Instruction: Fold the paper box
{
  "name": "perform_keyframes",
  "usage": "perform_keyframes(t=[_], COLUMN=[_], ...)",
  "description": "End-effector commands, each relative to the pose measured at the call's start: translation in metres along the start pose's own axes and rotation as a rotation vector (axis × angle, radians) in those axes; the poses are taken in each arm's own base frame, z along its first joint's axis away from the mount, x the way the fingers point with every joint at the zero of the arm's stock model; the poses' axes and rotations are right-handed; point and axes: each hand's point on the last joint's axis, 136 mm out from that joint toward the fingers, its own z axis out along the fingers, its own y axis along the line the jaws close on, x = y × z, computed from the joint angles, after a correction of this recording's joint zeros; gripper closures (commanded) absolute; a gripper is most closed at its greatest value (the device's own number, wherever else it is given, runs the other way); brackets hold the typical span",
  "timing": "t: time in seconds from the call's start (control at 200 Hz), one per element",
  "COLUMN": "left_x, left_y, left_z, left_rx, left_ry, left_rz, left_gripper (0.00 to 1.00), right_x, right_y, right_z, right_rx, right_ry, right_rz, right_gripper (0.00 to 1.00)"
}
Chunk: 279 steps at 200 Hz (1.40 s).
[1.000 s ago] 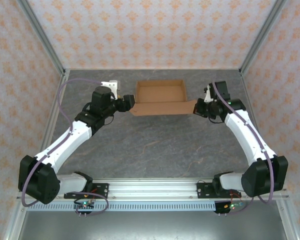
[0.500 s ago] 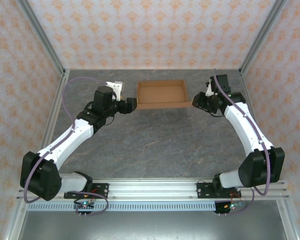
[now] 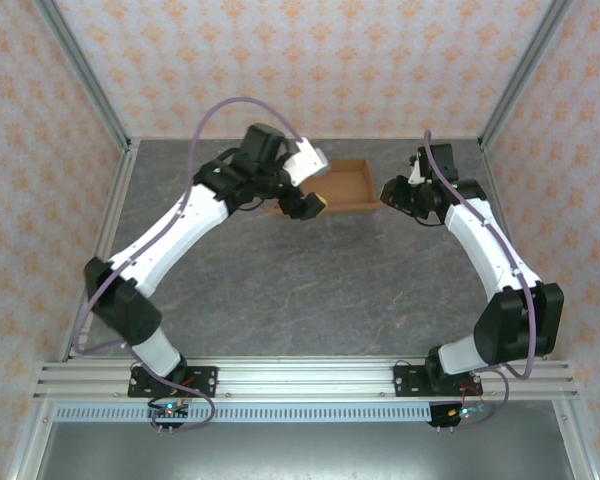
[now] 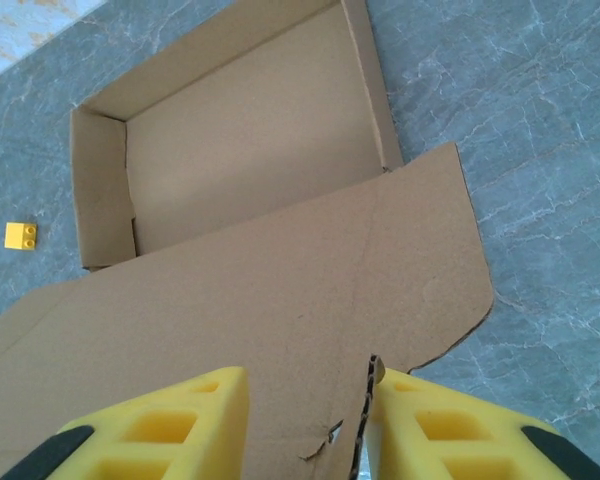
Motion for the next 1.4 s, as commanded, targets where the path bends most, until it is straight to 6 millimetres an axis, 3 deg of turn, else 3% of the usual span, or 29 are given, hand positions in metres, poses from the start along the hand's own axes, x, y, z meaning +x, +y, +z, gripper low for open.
perform_keyframes(t=[0.0,0.22,0.45,0.591,0.801,0.996,1.016,1.141,1.281,1.346,1.356,1.391], left_x=[0.034,0.031,0.032,0.038,0.03,0.006,-0.005,-0.03,-0.05,-0.055,-0.055,-0.058], left_y=[-0.018,-0.033,-0.022,-0.015,-0.002,0.006,0.008,0.032,0.039,0.044,0.045,0.046], left_z=[0.007,0.022,0.035,0.044,0.044,0.023,0.007,-0.022,-0.045,-0.053,-0.054,-0.058], left_rx=[0.096,0.162,0.102,0.052,-0.023,-0.097,-0.122,-0.278,-0.333,-0.365,-0.369,-0.378], left_ry=[0.2,0.24,0.281,0.311,0.293,0.23,0.193,0.077,-0.029,-0.071,-0.076,-0.098], left_rz=[0.093,0.1,0.035,0.006,-0.05,-0.166,-0.178,-0.333,-0.48,-0.547,-0.556,-0.592], left_gripper=[0.18,0.23,0.58,0.7,0.89,1.0,1.0,1.0,1.0,1.0,1.0,1.0], right_x=[-0.018,-0.021,-0.028,-0.032,-0.037,-0.049,-0.051,-0.056,-0.046,-0.035,-0.034,-0.026], right_y=[0.009,0.009,0.012,0.016,0.019,0.033,0.036,0.053,0.057,0.057,0.06,0.062], right_z=[-0.009,-0.007,-0.009,-0.015,-0.034,-0.085,-0.09,-0.121,-0.131,-0.123,-0.131,-0.129], right_rx=[-0.028,-0.022,-0.022,-0.025,-0.012,-0.031,-0.04,-0.12,-0.159,-0.177,-0.194,-0.221], right_ry=[-0.054,-0.055,-0.065,-0.078,-0.11,-0.228,-0.243,-0.318,-0.319,-0.296,-0.312,-0.306], right_rz=[0.002,-0.008,-0.018,-0.029,-0.051,-0.077,-0.077,-0.072,-0.073,-0.078,-0.087,-0.1], right_gripper=[0.65,0.65,0.62,0.59,0.57,0.52,0.52,0.5,0.5,0.5,0.5,0.49])
